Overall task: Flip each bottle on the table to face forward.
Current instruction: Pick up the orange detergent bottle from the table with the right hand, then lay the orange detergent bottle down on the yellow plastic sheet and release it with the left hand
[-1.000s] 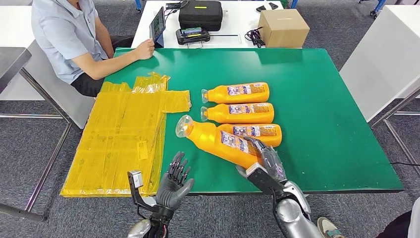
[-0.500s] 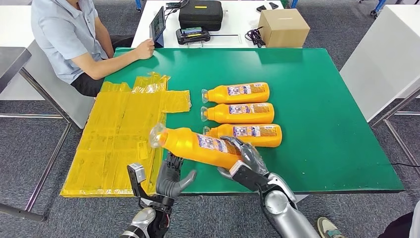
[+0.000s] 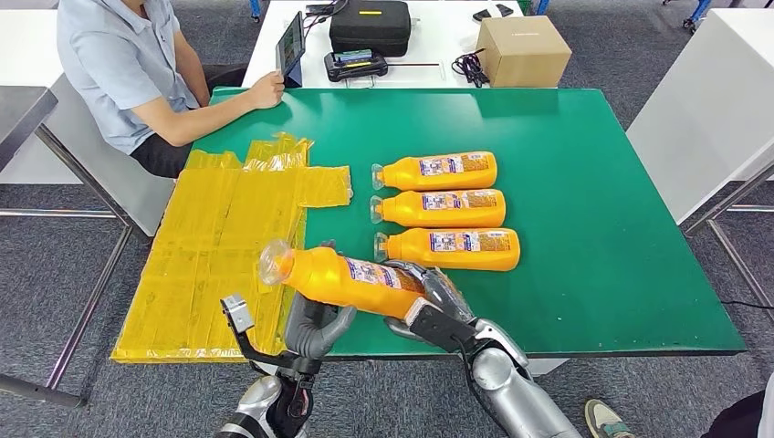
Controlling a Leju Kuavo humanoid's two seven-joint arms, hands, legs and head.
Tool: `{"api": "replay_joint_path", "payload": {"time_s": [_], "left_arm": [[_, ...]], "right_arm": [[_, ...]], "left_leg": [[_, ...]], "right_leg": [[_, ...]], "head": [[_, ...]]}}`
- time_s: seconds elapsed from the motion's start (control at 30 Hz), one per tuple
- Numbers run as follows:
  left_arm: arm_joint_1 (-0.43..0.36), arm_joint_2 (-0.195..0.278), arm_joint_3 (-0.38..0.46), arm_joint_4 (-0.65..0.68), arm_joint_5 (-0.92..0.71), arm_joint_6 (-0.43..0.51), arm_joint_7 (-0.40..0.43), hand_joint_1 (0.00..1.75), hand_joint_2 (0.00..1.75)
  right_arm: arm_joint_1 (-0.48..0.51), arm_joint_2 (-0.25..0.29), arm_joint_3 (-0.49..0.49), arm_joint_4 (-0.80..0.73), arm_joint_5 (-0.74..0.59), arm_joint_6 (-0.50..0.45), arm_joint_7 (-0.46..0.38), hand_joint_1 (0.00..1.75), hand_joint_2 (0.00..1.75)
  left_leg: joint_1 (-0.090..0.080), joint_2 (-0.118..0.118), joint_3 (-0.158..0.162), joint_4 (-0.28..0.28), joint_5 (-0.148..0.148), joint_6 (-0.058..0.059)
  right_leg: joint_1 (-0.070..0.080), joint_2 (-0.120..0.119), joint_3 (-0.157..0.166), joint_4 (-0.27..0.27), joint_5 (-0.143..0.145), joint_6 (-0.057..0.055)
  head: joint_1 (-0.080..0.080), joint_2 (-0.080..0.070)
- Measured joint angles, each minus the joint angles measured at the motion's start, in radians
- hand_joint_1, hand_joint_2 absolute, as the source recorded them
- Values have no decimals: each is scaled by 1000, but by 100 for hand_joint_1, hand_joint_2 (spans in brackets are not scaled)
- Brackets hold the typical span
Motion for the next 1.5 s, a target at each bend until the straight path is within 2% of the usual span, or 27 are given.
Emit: {"api": "replay_joint_path", "payload": {"time_s": [0.07, 0.13, 0.2, 0.27, 0.57, 0.67, 0.7, 0.8, 0.83, 1.0, 1.23, 1.33, 1.5], "left_arm": [[4, 0, 2, -10, 3, -2, 4, 1, 175], [5, 0, 3, -14, 3, 2, 5, 76, 175], [5, 0, 4, -15, 2, 12, 4, 162, 175], [3, 0, 5, -15, -3, 26, -2, 175, 175], [-15, 0, 10, -12, -43, 81, -46, 175, 175], [-19, 0, 10, -12, -57, 93, -54, 175, 175], [-20, 0, 10, -12, -60, 97, -56, 175, 175], [-21, 0, 9, -12, -66, 107, -60, 175, 175], [-22, 0, 9, -12, -68, 112, -61, 175, 175], [-13, 0, 10, -31, -119, 199, -64, 175, 175], [19, 13, 21, -151, -244, 408, -61, 175, 175], [28, 16, 30, -192, -233, 430, -54, 175, 175], [48, 19, 59, -269, -145, 400, -20, 175, 175]], "right_arm": [[-3, 1, 0, 10, 2, 2, -3, 175, 175], [-6, 4, 2, 20, 6, 4, -6, 175, 175], [-9, 8, 4, 27, 10, 4, -8, 175, 175], [-11, 14, 8, 34, 11, 4, -8, 175, 175], [-23, 32, 30, 58, 11, 4, -8, 175, 175], [-25, 35, 32, 65, 10, 4, -8, 164, 175], [-26, 37, 34, 67, 9, 4, -8, 137, 175], [-28, 40, 38, 71, 7, 4, -8, 20, 175], [-28, 41, 38, 72, 6, 4, -7, 3, 175], [-17, 43, 39, 76, -9, -13, 3, 0, 175], [27, 41, -3, 77, -6, -88, 11, 0, 175], [39, 41, -23, 78, -16, -92, 13, 0, 175], [47, 43, -66, 89, -26, -112, 21, 0, 175]], "left_leg": [[0, 0, 0, 0, 0, 0], [0, 0, 0, 0, 0, 0], [0, 0, 0, 0, 0, 0], [0, 0, 0, 0, 0, 0], [0, 0, 0, 0, 0, 0], [0, 0, 0, 0, 0, 0], [0, 0, 0, 0, 0, 0], [0, 0, 0, 0, 0, 0], [0, 0, 0, 0, 0, 0], [0, 0, 0, 0, 0, 0], [0, 0, -1, 0, 0, 0], [0, 0, -1, 0, 0, 0], [0, 0, -1, 0, 0, 0]], "right_leg": [[0, 0, 0, 0, 0, 0], [0, 0, 0, 0, 0, 0], [0, 0, 0, 0, 0, 0], [0, 0, 0, 0, 0, 0], [0, 0, 0, 0, 0, 0], [0, 0, 0, 0, 0, 0], [0, 0, 0, 0, 0, 0], [0, 0, 0, 0, 0, 0], [0, 0, 0, 0, 0, 0], [0, 0, -1, 0, 0, 0], [0, 0, -1, 0, 0, 0], [0, 0, -1, 0, 0, 0], [0, 0, -1, 0, 0, 0]], "head": [[0, 0], [0, 0], [0, 0], [0, 0], [0, 0], [0, 0], [0, 0], [0, 0], [0, 0], [0, 0], [0, 0], [0, 0], [0, 0]]}}
